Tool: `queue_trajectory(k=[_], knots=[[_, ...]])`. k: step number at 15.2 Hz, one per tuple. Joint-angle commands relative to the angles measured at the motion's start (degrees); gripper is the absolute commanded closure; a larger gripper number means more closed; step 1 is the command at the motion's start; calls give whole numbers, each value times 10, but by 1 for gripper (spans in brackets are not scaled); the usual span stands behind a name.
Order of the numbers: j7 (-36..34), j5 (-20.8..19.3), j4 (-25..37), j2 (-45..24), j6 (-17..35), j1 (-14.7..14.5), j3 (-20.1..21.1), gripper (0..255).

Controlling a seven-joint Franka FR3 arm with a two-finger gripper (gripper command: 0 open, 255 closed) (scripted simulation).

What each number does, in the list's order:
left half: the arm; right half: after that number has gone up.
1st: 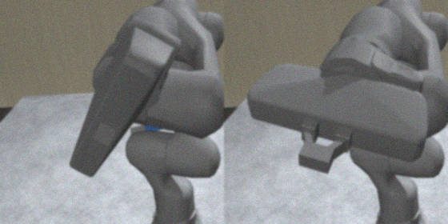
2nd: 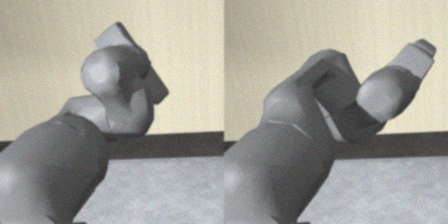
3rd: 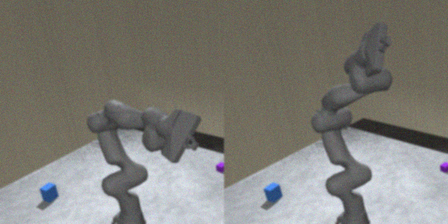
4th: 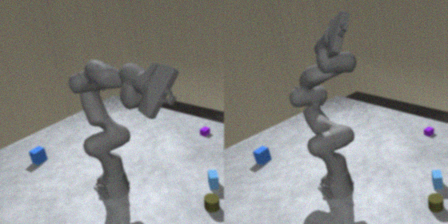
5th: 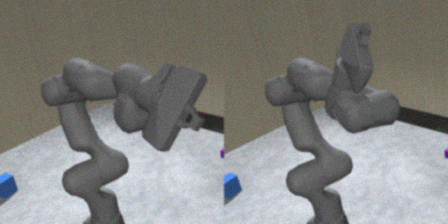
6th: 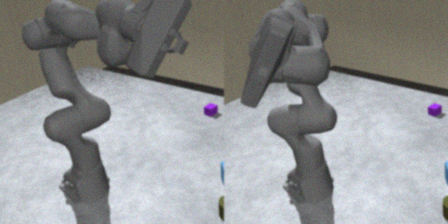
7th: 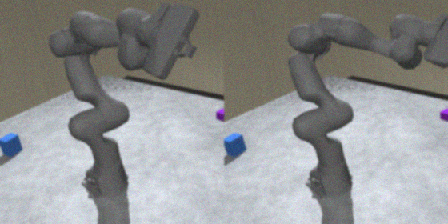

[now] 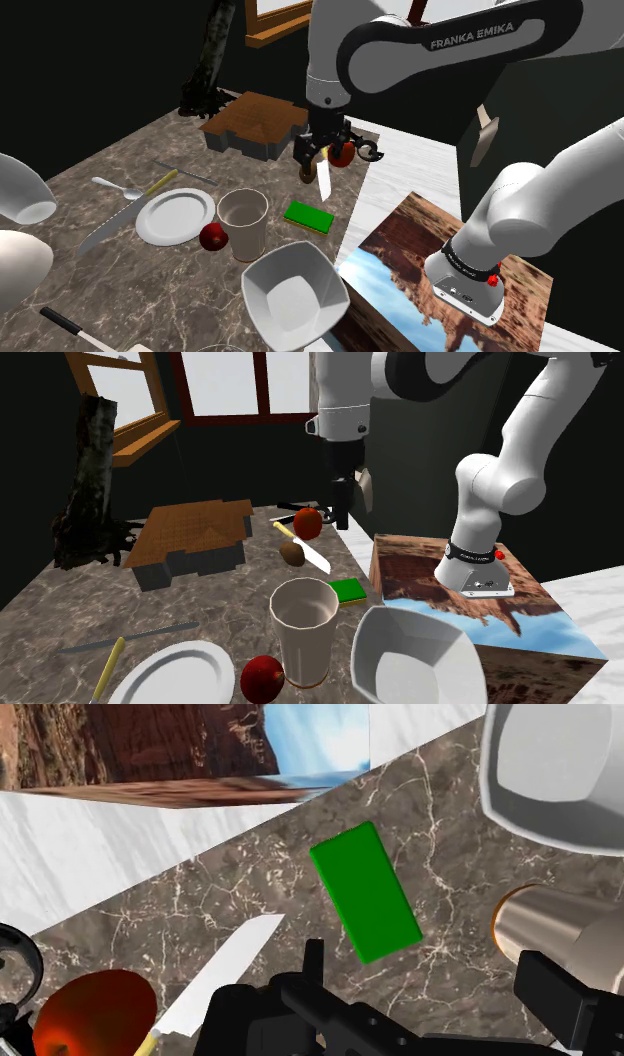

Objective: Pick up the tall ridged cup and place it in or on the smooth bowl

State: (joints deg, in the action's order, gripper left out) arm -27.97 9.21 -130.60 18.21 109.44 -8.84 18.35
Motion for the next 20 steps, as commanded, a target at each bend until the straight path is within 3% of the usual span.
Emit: queue_trajectory(k=[1, 11, 20], knots=[[-20, 0, 21, -35, 20, -4, 15, 0], [-128, -52, 163, -228, 88, -36, 72, 0], [-135, -63, 131, -253, 143, -41, 72, 0]])
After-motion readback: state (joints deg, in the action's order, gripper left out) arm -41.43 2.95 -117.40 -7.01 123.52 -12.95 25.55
